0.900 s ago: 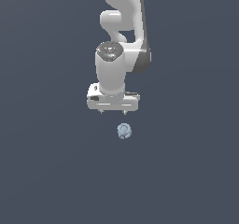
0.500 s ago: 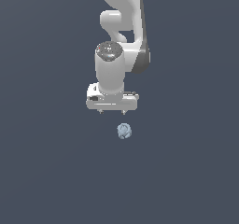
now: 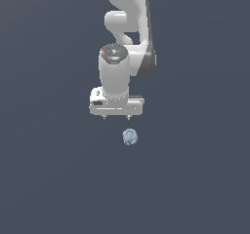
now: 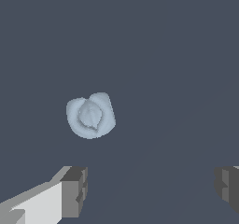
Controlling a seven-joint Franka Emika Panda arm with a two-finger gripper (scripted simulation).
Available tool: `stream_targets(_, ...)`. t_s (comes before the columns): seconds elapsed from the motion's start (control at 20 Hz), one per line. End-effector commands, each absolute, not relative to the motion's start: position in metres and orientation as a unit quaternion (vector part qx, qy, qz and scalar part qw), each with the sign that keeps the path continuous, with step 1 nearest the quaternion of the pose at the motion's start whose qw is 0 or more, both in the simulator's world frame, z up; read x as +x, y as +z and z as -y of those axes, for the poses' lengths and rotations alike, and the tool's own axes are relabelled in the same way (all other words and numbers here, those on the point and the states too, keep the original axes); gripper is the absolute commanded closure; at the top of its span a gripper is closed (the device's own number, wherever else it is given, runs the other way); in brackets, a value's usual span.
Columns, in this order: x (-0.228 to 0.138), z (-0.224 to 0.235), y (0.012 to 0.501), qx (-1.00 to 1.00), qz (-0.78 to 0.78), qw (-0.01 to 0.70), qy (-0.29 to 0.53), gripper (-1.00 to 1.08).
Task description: Pick up the object and move it to a goal position.
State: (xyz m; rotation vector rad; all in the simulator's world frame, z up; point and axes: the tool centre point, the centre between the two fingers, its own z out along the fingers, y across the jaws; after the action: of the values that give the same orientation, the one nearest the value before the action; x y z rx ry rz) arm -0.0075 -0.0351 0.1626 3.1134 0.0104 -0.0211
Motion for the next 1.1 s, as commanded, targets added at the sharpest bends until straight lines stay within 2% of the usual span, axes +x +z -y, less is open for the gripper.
stream_targets(0.0,-0.007,0.033,0.16,1.0,-0.008,0.014,-0.007,-0.92)
stream_targets(0.7,0.015,-0.013,0.102,0.993,-0.114,0.003,-0.001,-0.92)
stream_targets(1.05,0.018,-0.024,0.09,0.991,-0.135,0.0,0.0,-0.92)
